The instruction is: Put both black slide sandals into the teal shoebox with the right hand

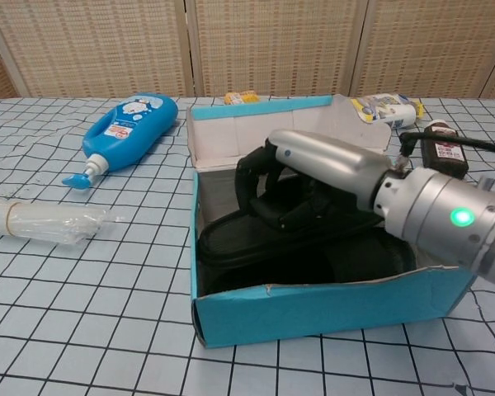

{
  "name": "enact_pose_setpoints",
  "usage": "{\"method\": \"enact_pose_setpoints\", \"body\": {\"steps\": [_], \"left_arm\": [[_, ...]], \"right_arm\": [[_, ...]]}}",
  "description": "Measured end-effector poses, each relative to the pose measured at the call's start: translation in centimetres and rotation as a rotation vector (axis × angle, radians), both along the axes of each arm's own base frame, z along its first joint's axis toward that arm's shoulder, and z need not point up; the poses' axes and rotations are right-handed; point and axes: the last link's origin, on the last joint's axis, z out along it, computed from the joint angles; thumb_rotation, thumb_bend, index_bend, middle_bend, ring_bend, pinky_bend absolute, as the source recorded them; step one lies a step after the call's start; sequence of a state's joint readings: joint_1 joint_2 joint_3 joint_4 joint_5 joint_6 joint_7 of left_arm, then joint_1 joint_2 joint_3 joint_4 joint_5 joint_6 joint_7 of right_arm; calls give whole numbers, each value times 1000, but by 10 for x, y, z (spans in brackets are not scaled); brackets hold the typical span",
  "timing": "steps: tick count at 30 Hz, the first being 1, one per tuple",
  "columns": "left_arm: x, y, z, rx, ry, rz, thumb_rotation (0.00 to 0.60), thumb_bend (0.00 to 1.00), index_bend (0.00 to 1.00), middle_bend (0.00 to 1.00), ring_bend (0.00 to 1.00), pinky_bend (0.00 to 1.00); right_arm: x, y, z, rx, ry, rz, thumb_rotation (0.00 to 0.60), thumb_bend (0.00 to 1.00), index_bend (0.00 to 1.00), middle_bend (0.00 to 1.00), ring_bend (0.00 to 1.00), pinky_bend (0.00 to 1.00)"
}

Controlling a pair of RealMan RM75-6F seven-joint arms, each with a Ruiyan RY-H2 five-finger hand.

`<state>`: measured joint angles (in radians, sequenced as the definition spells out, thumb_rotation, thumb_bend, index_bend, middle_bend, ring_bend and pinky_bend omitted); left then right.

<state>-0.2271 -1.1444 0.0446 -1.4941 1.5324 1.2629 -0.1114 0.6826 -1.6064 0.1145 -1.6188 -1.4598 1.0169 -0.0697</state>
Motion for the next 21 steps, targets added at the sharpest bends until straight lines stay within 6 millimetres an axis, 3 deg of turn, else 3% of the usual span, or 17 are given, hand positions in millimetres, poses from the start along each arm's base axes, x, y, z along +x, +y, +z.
{"method": "enact_pose_setpoints", "body": {"steps": [5,7,12,16,21], "left_arm": [[1,-1,2,7,-3,-3,600,666,221,94,155,378],[2,-1,3,15,-6,-7,600,666,221,94,155,379],[4,-2,3,25,-4,-20,600,666,221,94,155,378],[8,-2,1,24,0,-40,600,665,221,94,154,378],[10,-3,-4,9,16,-58,600,665,221,94,154,378]], "right_arm": [[-17,-2,46,-33,-19,-41,600,472,420,365,137,323],[-32,-1,63,-61,7,-61,600,399,391,357,132,323],[-91,10,105,-228,187,-134,600,172,341,331,114,323],[-143,31,124,-426,367,-214,600,131,252,238,32,233],[-212,61,148,-592,550,-370,600,99,188,149,0,175]]}}
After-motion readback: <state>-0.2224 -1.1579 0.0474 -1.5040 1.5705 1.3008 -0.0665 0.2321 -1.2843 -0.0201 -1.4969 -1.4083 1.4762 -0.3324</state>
